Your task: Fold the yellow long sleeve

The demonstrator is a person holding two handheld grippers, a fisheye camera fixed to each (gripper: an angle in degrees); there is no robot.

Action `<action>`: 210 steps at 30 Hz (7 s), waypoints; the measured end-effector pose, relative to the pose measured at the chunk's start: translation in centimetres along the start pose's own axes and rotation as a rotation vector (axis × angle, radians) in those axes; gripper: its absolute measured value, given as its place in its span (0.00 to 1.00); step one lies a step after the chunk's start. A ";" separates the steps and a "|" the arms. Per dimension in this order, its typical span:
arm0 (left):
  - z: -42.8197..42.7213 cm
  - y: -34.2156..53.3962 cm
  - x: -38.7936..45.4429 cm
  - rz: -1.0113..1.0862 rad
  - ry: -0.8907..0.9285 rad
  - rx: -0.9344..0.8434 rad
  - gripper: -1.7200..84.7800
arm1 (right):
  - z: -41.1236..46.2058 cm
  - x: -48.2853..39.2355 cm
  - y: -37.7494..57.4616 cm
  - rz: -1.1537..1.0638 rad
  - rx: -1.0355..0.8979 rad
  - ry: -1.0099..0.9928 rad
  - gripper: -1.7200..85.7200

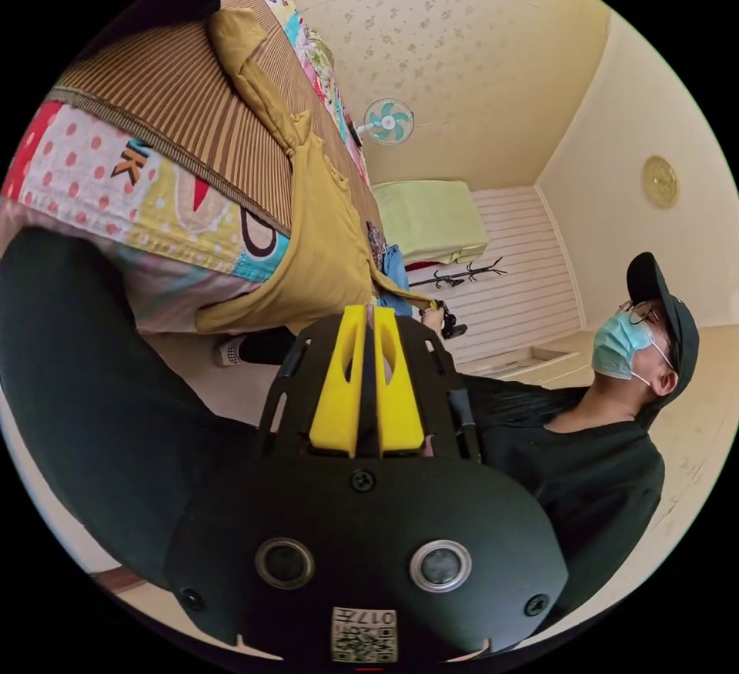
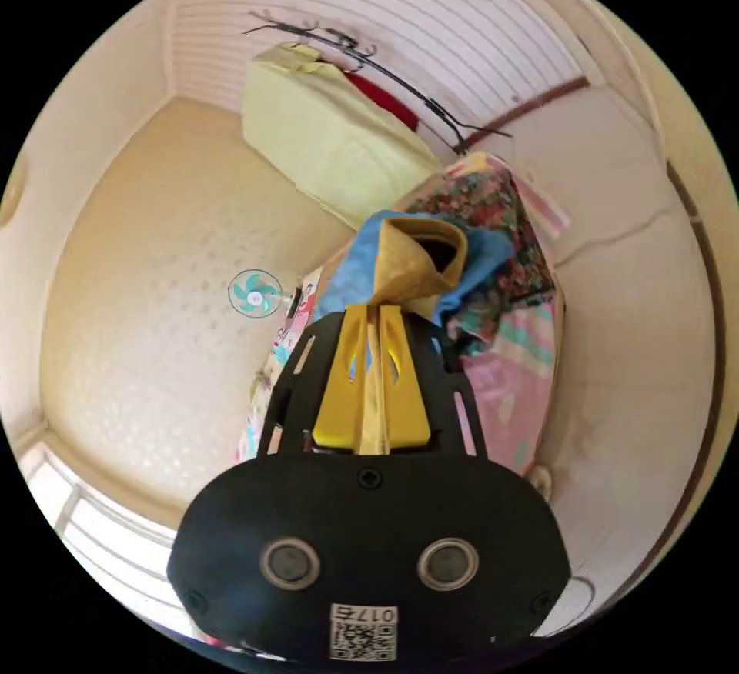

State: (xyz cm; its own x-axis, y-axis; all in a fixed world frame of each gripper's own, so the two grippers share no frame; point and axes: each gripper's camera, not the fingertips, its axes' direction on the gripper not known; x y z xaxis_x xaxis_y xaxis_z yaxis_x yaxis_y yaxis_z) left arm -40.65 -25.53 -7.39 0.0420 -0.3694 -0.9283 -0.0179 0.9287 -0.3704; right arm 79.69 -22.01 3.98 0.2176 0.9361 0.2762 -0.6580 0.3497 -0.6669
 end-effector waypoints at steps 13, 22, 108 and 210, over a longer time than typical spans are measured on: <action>6.8 0.7 -7.9 -0.054 -0.110 0.006 0.12 | 11.4 -28.1 56.1 -0.741 -1.142 -0.771 0.12; 13.5 -13.2 -10.9 0.159 -0.641 -0.058 0.13 | 8.1 -12.7 65.7 -0.762 -1.226 -0.928 0.05; 20.1 -3.5 -29.5 -0.051 -0.527 0.116 0.09 | 10.2 18.7 44.0 -0.127 -0.636 -0.143 0.09; 20.5 11.9 -27.0 0.105 -0.220 -0.122 0.09 | 8.4 -10.3 4.5 -0.072 -0.557 -0.757 0.13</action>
State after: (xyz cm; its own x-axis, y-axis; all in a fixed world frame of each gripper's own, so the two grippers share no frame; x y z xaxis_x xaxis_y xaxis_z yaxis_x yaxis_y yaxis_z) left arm -21.53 -3.87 13.94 0.2490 -0.2432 -0.9375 -0.1535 0.9458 -0.2861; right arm 68.40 -30.35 3.94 -0.4103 0.7075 0.5754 -0.1788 0.5563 -0.8115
